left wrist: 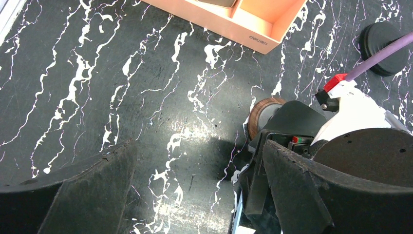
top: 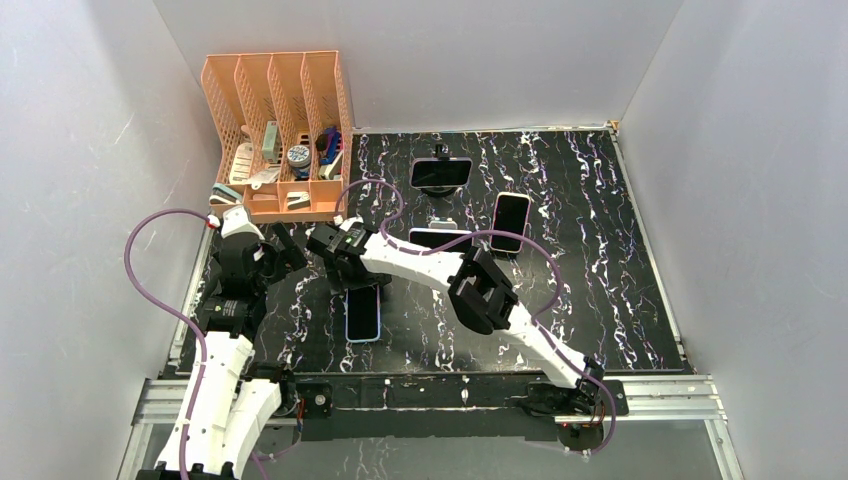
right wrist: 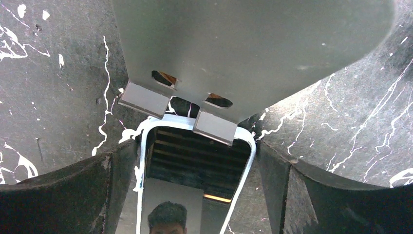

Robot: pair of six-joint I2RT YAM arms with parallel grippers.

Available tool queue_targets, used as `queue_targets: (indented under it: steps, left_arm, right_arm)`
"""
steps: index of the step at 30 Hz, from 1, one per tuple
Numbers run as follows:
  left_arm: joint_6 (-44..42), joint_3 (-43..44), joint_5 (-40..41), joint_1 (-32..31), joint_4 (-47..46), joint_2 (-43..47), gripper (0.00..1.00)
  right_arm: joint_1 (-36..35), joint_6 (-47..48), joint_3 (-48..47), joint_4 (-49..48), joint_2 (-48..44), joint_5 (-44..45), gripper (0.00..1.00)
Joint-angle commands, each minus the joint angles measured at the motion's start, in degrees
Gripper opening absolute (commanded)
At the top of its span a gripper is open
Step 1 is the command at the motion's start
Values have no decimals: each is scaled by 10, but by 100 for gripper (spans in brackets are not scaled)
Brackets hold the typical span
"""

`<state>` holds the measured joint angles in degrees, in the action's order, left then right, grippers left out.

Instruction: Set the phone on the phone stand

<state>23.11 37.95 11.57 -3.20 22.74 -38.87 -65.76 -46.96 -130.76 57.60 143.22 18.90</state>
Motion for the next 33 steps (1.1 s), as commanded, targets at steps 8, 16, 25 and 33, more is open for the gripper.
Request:
queue_targets:
  steps: [8, 16, 25, 33]
  left_arm:
    - [-5, -2, 12, -4, 3, 6, 98]
    - [-5, -3, -4, -5, 2, 0, 98]
    - [-34, -41, -284, -13, -75, -44, 98]
    - [-74, -37, -386, -123, -91, -144, 96]
  right_arm:
    - [0, -3, -10, 19, 10, 4, 77]
    - [7, 0, 81, -34, -46, -7, 40]
    - [14, 13, 318, -202, -221, 41, 38]
    - [48, 3, 489, -327, -360, 92, 38]
